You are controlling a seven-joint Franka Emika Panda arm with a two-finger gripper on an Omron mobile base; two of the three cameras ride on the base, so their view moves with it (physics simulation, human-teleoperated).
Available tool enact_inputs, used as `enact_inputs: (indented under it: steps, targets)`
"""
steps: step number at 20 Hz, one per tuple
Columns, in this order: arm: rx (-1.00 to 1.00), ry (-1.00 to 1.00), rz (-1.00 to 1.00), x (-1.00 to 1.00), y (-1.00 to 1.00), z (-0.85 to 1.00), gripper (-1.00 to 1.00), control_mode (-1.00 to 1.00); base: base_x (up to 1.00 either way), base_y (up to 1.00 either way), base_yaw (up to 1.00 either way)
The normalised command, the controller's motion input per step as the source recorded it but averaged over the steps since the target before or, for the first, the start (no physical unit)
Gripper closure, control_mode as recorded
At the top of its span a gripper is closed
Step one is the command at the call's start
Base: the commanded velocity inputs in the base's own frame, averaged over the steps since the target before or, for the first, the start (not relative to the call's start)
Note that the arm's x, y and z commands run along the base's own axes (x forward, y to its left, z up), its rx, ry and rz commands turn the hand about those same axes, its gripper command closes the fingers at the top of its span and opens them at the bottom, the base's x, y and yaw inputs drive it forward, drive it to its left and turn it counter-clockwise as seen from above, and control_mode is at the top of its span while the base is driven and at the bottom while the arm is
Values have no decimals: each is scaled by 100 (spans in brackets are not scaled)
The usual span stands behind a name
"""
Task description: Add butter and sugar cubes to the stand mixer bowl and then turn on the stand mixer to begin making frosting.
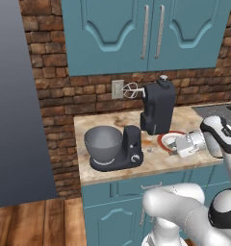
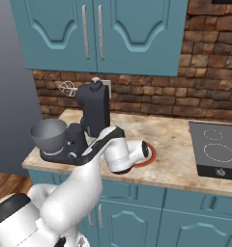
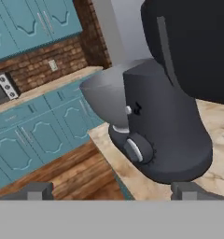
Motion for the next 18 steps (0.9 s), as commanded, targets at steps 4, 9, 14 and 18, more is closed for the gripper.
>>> enact_inputs:
  steps: [4,9,14,18]
  targets:
    - [3,0,-6,50,-1,-30,-100,-100,0,0,0]
    - [0,0,-8,29,-2,-27,-100,-100,0,0,0]
    - [0,0,-4,19,-1,-32,-100,-100,0,0,0]
    - [2,-3,-2,16,0,-17,-100,-100,0,0,0]
